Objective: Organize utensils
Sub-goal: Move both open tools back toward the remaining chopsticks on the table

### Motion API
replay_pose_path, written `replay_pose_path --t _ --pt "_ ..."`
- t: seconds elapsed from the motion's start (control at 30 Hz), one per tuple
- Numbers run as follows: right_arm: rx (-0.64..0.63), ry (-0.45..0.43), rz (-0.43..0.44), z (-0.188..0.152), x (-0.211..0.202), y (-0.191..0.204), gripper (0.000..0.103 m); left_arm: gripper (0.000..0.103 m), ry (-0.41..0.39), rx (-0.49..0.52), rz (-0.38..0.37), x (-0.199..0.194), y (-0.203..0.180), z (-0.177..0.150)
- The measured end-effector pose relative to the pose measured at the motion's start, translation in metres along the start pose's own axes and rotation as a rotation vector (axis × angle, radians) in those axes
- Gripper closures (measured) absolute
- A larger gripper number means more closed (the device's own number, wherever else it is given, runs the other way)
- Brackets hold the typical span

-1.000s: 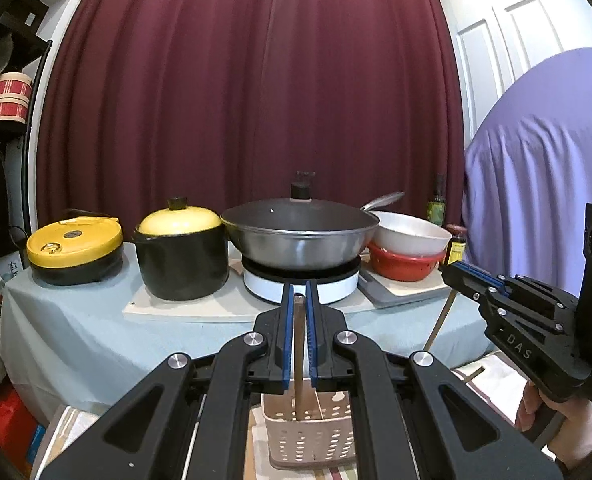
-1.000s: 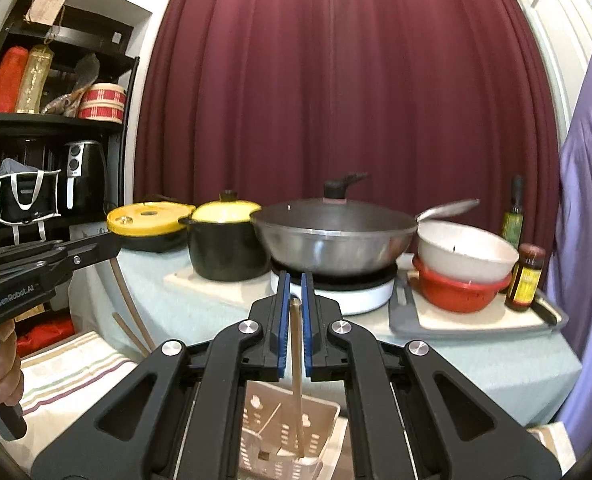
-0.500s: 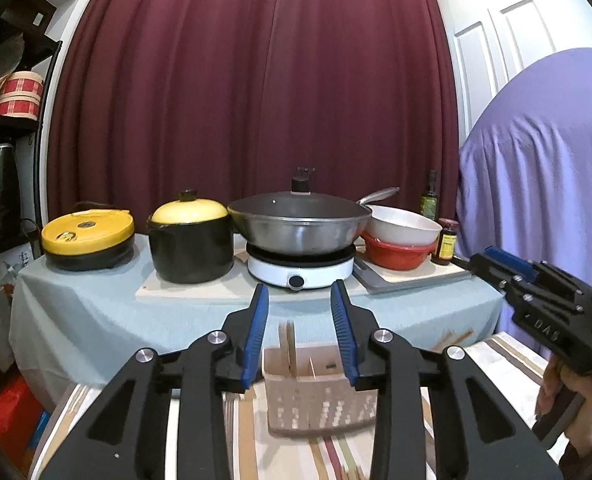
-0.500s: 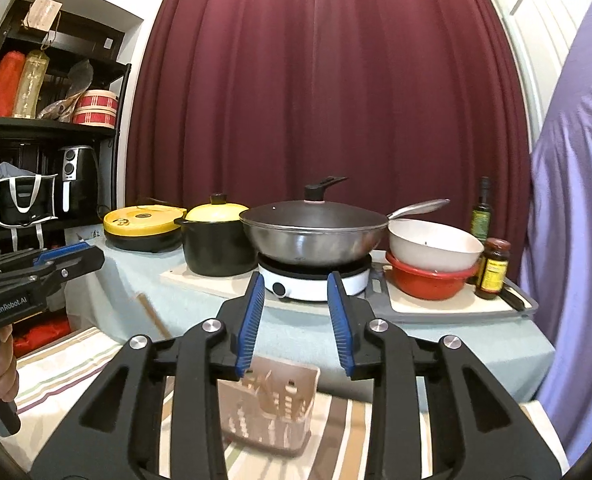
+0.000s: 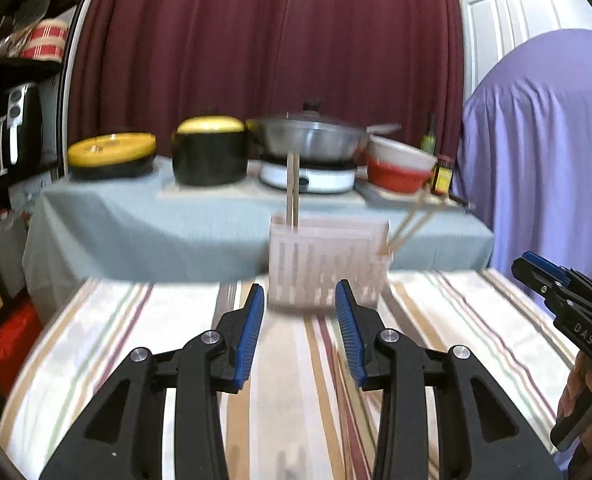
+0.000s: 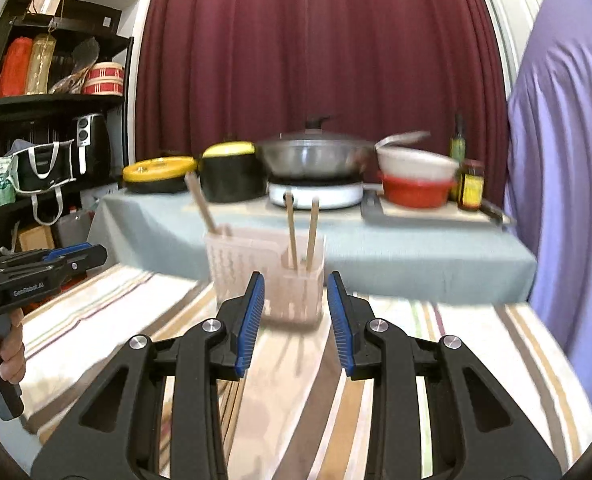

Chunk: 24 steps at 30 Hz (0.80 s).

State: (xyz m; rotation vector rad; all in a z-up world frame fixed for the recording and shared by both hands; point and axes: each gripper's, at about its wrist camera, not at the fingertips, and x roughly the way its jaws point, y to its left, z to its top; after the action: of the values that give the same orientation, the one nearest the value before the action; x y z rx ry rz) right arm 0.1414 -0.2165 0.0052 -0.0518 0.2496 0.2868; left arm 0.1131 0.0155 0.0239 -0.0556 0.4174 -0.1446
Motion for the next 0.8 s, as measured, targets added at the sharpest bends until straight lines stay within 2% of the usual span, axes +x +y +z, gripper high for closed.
replay_pose_path --t 0.3,0.5,0.8 --pt "0.034 0.104 0.014 -0.066 -0.030 0.013 0.071 0.065 0.058 -0.007 0.026 -0.020 -0.006 -0.055" --pt "0.004 0.164 0.026 -0.108 -0.048 0.031 0.071 0.065 0.125 -0.012 0.026 -0.025 -0.007 -0.088" --pt "-0.022 0.221 0.070 -0.140 -0.064 0.046 0.071 0.065 0.175 -0.016 0.022 -0.034 -0.011 -0.118"
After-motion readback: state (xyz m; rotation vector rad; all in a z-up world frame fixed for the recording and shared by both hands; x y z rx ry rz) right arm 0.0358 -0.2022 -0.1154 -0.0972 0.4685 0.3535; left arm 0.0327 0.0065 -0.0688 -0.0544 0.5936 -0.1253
